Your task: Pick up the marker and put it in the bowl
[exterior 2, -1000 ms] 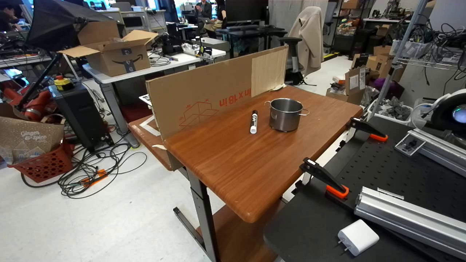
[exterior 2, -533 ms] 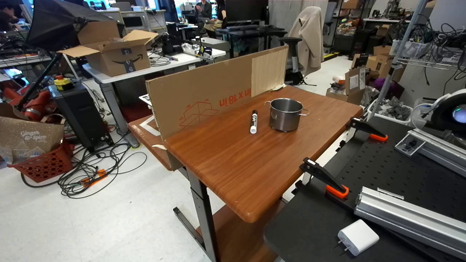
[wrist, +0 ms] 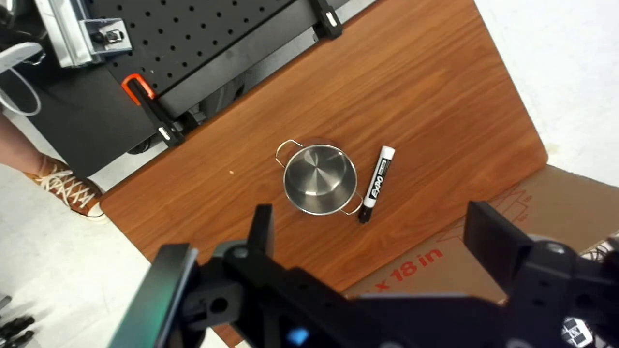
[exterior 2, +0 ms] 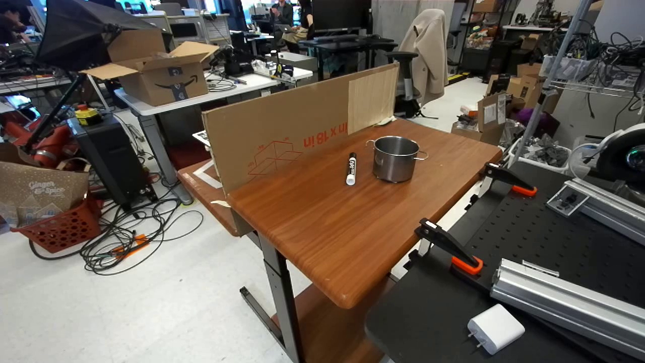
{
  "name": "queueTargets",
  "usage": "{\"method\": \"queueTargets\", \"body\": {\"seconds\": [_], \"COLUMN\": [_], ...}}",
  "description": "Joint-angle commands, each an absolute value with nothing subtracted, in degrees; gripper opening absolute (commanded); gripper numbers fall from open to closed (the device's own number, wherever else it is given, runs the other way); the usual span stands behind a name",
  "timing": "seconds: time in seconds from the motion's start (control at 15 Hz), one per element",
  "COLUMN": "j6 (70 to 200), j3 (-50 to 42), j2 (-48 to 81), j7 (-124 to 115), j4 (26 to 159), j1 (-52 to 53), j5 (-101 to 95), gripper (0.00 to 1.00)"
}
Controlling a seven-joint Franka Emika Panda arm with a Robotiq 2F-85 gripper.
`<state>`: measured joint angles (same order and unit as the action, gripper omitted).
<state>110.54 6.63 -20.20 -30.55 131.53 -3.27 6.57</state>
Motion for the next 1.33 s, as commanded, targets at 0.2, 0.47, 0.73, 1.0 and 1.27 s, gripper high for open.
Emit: {"method": "queueTargets", "body": {"seconds": [0.2,0.47,0.73,1.0,1.27], "j6": [115.1,119.2,123.6,126.6,129.5], "j3": [5.1,4.0,2.7,1.7,0.8], "j2": [-6.7,0.5,6.3,11.1,16.4], "j7": [-35.5,-37.4,-38.5,-39.8,-41.4], "j4": [122.0,118.5,116.7,114.9,112.5], "j1": [-2.6,-2.0,-1.3,-0.5,0.4], "j5": [8.5,8.0,8.2,8.3,7.6], "gripper": [1.00,1.00,1.00,1.00,1.00]}}
